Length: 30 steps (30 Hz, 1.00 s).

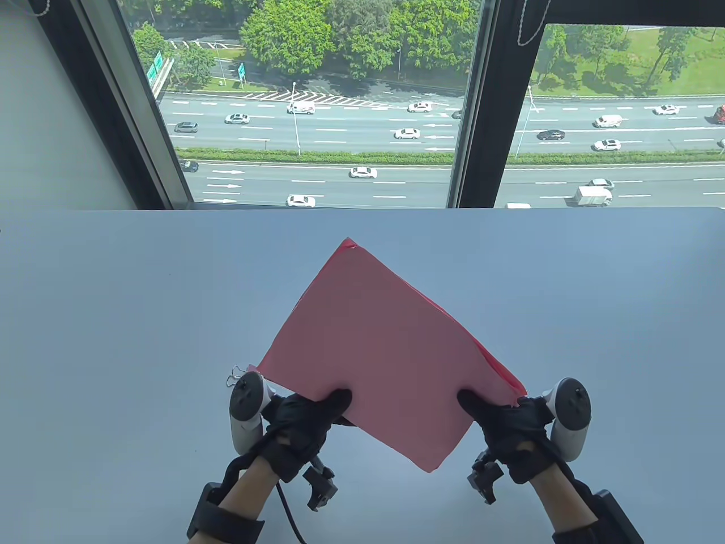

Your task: Clip paper with binder clip (Left hand to clip)

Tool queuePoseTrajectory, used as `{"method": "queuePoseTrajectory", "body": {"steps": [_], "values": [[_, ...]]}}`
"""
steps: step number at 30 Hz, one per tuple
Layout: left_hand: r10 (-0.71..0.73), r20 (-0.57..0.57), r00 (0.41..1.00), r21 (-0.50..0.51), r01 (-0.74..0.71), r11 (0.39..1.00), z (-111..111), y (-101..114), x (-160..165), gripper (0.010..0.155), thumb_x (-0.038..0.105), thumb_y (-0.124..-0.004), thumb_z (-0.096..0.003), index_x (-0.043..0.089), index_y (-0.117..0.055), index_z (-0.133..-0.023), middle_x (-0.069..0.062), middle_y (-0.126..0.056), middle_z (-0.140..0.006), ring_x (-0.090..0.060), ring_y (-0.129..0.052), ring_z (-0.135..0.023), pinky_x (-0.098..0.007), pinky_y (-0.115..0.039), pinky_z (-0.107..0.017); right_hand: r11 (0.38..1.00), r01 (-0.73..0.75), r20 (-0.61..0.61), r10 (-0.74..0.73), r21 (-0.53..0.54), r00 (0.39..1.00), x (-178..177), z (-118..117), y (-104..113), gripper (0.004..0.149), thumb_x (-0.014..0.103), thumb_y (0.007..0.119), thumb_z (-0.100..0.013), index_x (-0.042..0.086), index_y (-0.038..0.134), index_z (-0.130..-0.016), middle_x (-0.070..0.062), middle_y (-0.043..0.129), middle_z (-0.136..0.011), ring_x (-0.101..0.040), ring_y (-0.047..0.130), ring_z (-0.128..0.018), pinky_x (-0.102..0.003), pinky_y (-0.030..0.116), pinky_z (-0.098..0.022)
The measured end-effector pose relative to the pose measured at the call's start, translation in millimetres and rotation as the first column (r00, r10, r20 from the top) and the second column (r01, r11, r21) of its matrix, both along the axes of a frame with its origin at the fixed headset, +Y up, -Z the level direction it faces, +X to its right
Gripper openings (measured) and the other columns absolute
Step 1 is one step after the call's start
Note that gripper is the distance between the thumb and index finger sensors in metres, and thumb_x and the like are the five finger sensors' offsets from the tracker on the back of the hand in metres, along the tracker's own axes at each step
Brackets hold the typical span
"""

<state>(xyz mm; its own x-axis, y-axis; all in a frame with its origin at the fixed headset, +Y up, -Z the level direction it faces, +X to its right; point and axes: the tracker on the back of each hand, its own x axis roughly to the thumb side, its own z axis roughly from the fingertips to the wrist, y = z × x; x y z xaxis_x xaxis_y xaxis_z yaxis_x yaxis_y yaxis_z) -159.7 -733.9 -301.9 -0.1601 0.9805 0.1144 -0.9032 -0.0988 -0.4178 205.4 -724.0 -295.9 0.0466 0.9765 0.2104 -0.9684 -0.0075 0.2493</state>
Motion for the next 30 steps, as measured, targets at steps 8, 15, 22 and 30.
{"method": "queuePoseTrajectory", "body": {"steps": [8, 15, 22, 30], "values": [[0.021, -0.252, 0.968, 0.044, -0.010, 0.999, -10, 12, -46, 0.056, 0.046, -0.077, -0.0492, 0.023, -0.079, -0.101, -0.009, -0.092, -0.092, -0.036, -0.098, -0.075, -0.050, -0.084, -0.051, 0.994, -0.106, 0.015, 0.106, 0.007, 0.994, 22, -9, 3, 0.044, 0.027, 0.085, -0.044, 0.017, 0.090, -0.086, -0.009, 0.105, -0.065, -0.032, 0.106, -0.047, -0.051, 0.084, -0.040], [-0.184, -0.231, 0.955, 0.127, 0.218, 0.968, -12, 24, -57, 0.079, 0.047, -0.094, -0.0421, 0.027, -0.060, -0.111, -0.009, -0.072, -0.110, -0.044, -0.071, -0.098, -0.060, -0.066, -0.065, 0.961, -0.266, 0.049, 0.263, 0.078, 0.964, 31, -8, 15, 0.043, 0.027, 0.085, -0.043, 0.018, 0.093, -0.084, -0.008, 0.105, -0.065, -0.033, 0.106, -0.048, -0.053, 0.083, -0.042], [-0.476, -0.181, 0.860, 0.196, 0.506, 0.840, -11, 22, -43, 0.092, 0.052, -0.095, -0.0400, 0.028, -0.048, -0.115, -0.010, -0.061, -0.116, -0.044, -0.059, -0.104, -0.062, -0.059, -0.069, 0.916, -0.377, 0.031, 0.377, 0.139, 0.926, 28, -7, 22, 0.043, 0.026, 0.086, -0.042, 0.019, 0.094, -0.084, -0.008, 0.104, -0.068, -0.035, 0.104, -0.053, -0.055, 0.080, -0.045], [-0.457, -0.119, 0.882, 0.198, 0.472, 0.859, -13, 13, -36, 0.073, 0.043, -0.093, -0.0428, 0.029, -0.065, -0.109, -0.008, -0.084, -0.103, -0.042, -0.088, -0.086, -0.058, -0.073, -0.060, 0.885, -0.431, 0.063, 0.427, 0.177, 0.902, 28, -5, 26, 0.043, 0.026, 0.086, -0.042, 0.018, 0.094, -0.084, -0.009, 0.104, -0.069, -0.037, 0.103, -0.054, -0.057, 0.080, -0.046]]}}
